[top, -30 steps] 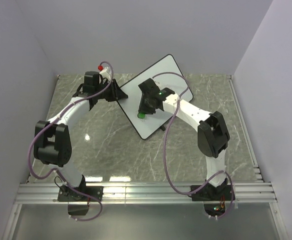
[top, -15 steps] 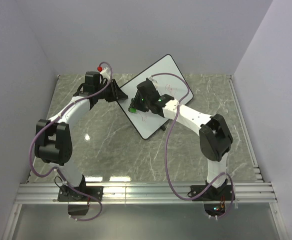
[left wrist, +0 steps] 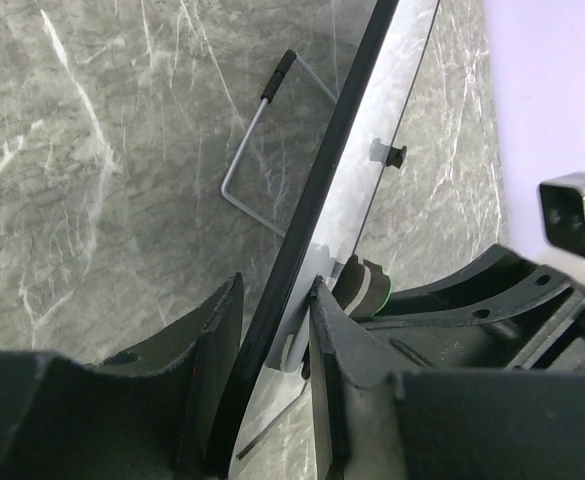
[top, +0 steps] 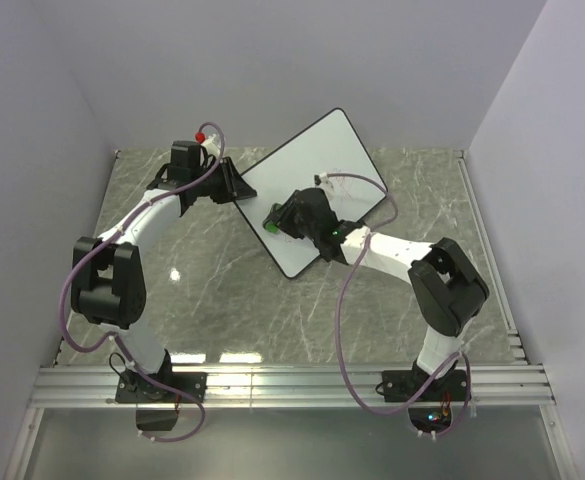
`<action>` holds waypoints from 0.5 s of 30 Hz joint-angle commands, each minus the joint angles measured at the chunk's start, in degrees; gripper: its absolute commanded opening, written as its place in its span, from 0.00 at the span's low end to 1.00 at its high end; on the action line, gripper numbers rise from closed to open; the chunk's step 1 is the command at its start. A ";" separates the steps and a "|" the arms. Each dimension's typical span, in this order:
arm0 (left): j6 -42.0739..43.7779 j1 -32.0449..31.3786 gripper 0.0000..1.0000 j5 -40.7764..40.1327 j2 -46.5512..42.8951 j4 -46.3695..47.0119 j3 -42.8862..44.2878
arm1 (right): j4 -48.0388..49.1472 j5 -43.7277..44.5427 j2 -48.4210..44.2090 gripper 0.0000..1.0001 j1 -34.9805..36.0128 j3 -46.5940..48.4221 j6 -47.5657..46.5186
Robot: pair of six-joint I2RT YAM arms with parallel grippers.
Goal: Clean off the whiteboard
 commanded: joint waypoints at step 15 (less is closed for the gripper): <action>-0.25 -3.87 0.00 1.63 -4.39 -5.75 -0.07 | -14.38 3.72 1.89 0.00 -0.43 -20.68 4.58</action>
